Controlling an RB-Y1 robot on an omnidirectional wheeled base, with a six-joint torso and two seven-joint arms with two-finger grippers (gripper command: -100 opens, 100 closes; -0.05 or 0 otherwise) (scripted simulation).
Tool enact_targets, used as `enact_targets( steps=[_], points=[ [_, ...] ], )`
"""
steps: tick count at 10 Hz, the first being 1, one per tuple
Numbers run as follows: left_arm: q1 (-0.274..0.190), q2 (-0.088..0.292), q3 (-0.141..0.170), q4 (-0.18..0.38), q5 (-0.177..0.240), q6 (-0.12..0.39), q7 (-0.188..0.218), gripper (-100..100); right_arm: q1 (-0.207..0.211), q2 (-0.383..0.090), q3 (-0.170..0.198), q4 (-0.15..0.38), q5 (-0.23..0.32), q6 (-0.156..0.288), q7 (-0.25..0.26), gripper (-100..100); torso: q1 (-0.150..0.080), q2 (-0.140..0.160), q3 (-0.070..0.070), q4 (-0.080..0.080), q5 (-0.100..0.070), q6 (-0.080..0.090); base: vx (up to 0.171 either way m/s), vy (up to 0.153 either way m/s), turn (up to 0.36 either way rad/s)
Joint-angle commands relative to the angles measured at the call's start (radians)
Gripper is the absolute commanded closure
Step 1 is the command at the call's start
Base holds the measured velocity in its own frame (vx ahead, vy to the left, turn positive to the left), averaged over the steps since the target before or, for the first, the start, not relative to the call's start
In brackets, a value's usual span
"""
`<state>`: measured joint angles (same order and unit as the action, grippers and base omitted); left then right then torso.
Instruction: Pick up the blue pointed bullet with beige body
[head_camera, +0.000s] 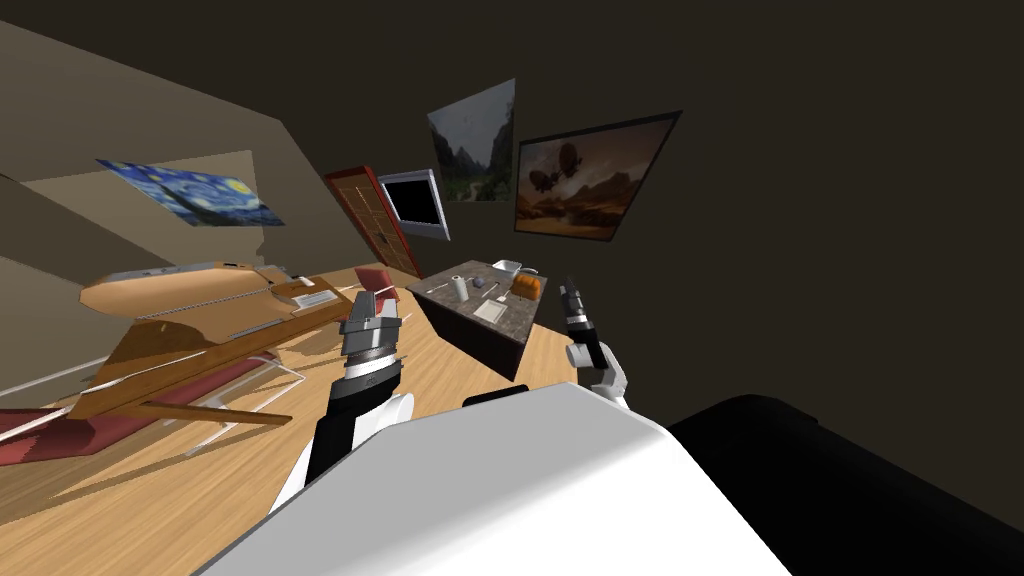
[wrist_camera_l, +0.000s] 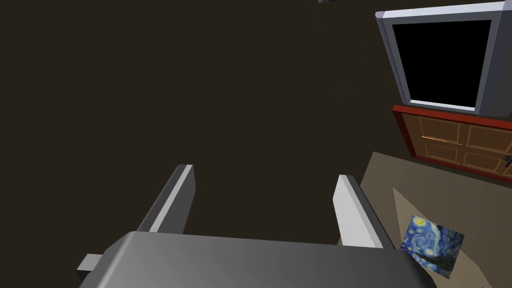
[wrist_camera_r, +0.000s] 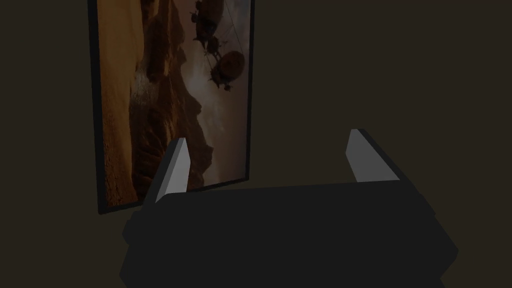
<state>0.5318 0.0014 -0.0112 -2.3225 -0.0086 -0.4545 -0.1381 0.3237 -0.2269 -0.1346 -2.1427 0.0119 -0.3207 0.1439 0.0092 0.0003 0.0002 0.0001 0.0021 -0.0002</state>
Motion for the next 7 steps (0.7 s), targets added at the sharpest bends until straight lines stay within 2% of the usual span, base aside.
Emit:
enact_targets(
  steps=[1,2,3,4,6,7],
  points=[
    [0.0,0.0,0.0,0.0,0.0,0.0,0.0,0,-0.018,-0.033,-0.033,0.036,0.022,0.05,0.03,-100,0.0,0.0,0.0,0.0,0.0,0.0,-0.024,0.196,0.062],
    [0.0,0.0,0.0,0.0,0.0,0.0,0.0,0,-0.032,-0.054,-0.055,0.061,0.035,0.078,0.048,-100,0.003,0.001,0.0,0.0,0.001,0.0,-0.01,0.233,0.065],
    [0.0,0.0,0.0,0.0,0.0,0.0,0.0,0,-0.032,-0.054,-0.055,0.061,0.035,0.086,0.048,-100,0.005,0.0,0.0,0.0,0.001,0.0,0.006,0.162,0.007],
    [0.0,0.0,0.0,0.0,0.0,0.0,0.0,0,-0.045,-0.075,-0.077,0.088,0.05,0.12,0.067,-100,0.002,0.0,0.0,0.0,0.001,0.0,0.013,0.125,0.049],
    [0.0,0.0,0.0,0.0,0.0,0.0,0.0,0,-0.07,-0.115,-0.12,0.147,0.08,0.178,0.103,-100,0.003,-0.001,0.0,0.0,0.001,0.0,0.043,0.224,0.079],
    [0.0,0.0,0.0,0.0,0.0,0.0,0.0,0,-0.07,-0.115,-0.12,0.147,0.08,0.189,0.103,-100,0.006,-0.004,-0.002,-0.001,0.001,0.0,0.066,0.156,0.006]
  ],
)
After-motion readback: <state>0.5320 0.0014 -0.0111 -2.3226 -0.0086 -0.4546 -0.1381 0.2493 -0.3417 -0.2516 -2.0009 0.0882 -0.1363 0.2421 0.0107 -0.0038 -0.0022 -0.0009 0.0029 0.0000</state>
